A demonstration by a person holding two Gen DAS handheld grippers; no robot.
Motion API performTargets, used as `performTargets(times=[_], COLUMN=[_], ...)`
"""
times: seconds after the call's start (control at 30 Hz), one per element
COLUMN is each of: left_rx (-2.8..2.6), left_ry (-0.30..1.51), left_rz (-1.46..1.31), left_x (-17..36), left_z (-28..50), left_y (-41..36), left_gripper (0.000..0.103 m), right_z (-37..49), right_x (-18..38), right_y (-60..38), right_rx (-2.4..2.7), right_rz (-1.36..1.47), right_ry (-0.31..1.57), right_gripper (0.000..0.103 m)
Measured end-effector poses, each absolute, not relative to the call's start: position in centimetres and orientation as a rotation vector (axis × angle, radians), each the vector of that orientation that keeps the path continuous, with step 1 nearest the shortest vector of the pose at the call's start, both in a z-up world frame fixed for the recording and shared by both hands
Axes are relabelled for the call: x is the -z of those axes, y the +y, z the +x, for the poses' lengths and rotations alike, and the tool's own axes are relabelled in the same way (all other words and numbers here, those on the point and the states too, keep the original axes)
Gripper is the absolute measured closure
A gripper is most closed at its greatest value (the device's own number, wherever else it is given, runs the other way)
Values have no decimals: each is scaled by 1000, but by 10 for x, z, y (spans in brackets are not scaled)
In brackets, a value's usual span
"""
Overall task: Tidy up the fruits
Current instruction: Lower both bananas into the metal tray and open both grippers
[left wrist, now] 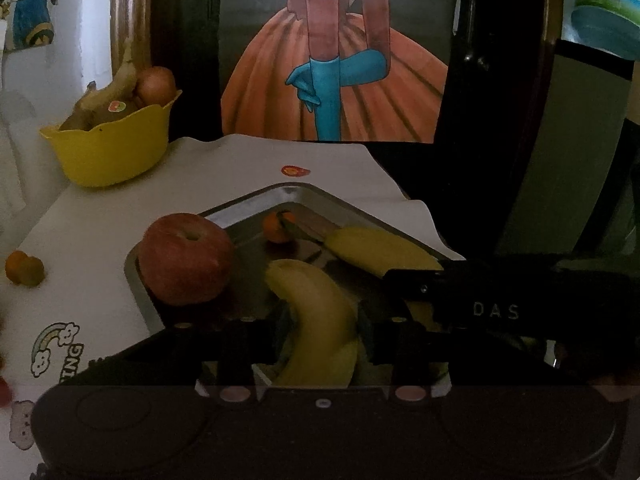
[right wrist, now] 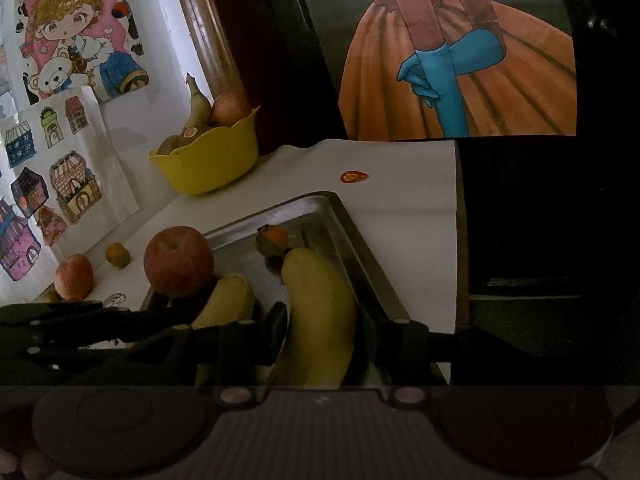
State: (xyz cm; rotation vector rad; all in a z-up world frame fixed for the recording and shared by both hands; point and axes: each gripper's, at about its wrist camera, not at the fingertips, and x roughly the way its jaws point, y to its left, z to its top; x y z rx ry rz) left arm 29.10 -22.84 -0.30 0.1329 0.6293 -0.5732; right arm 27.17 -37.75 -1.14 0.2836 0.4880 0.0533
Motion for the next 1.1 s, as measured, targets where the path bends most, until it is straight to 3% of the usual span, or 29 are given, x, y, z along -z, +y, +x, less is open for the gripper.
performTargets(times=[0.33, 0.4, 0.47, 0.57, 0.73, 0.87, 1.1], left_rx=[524, 510, 493, 456, 382, 339, 267], left_ry=[560, 540, 520, 488, 425, 388, 351], left_rz=[93, 85, 73, 54, 23, -7, -42], left_x=[-21, -27, -34, -44, -62, -75, -85], left_z=[276, 271, 266, 258, 244, 232, 205], left_y=[-207, -201, -195, -184, -160, -137, -95], left_gripper=[43, 37, 25, 16, 3, 1, 1], right_z=[250, 245, 238, 227, 209, 194, 168], right_x=[-4, -9, -15, -23, -37, -46, -59], right_y=[-380, -380, -379, -377, -371, -364, -344], right_rx=[-32, -27, -21, -11, 6, 16, 19], right_rz=[306, 305, 304, 303, 297, 293, 270], right_ry=[439, 427, 413, 392, 357, 332, 305], right_gripper=[38, 34, 30, 17, 7, 0, 0])
